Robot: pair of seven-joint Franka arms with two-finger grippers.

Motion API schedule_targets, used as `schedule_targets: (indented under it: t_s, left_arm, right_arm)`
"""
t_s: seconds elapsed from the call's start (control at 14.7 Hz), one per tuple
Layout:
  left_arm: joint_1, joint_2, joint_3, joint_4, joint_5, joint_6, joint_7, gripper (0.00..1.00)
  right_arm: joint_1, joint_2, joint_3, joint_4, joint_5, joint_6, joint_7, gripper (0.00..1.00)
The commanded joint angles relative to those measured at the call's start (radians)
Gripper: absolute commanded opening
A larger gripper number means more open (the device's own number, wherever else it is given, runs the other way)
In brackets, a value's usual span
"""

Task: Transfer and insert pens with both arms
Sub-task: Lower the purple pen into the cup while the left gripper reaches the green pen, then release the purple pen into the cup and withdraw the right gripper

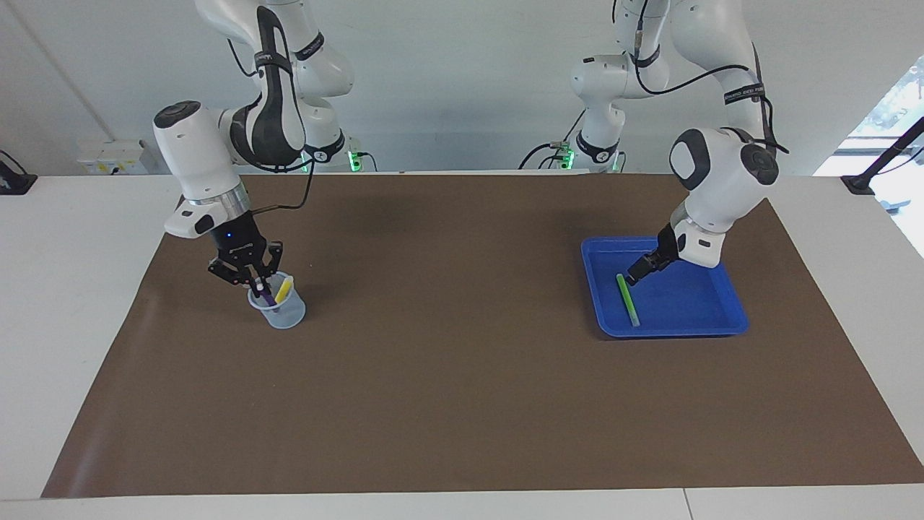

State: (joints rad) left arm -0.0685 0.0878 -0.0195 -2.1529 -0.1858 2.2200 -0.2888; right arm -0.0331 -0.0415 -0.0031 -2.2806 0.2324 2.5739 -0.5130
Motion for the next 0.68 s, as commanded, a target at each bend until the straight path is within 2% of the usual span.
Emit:
schedule_targets:
  t_s: [0.0,0.27,0.34,0.41,0.54,0.61]
  left_arm:
    - [-0.007,0.049,-0.002,0.013,0.049,0.052,0.144,1.00]
    - [-0.039,0.108,-0.002,0.013,0.106,0.099,0.206,0.98]
    - [-0.039,0.113,-0.002,0.014,0.106,0.099,0.206,0.95]
    - [-0.039,0.113,-0.002,0.013,0.108,0.099,0.206,0.92]
    - [-0.040,0.115,-0.002,0.011,0.108,0.099,0.206,0.87]
    - [-0.045,0.116,-0.002,0.011,0.109,0.099,0.206,0.83]
  right_arm:
    - [-0.004,0.005,0.002,-0.026,0.024,0.048,-0.010,0.00]
    - [-0.004,0.014,0.002,-0.027,0.024,0.063,-0.010,0.00]
    - [-0.004,0.015,0.002,-0.025,0.024,0.063,-0.009,0.21]
    - [-0.004,0.015,0.002,-0.023,0.024,0.063,-0.007,0.57]
    - [-0.004,0.018,0.002,-0.013,0.022,0.061,-0.006,0.83]
    - [-0.004,0.018,0.002,-0.004,0.022,0.061,-0.002,0.91]
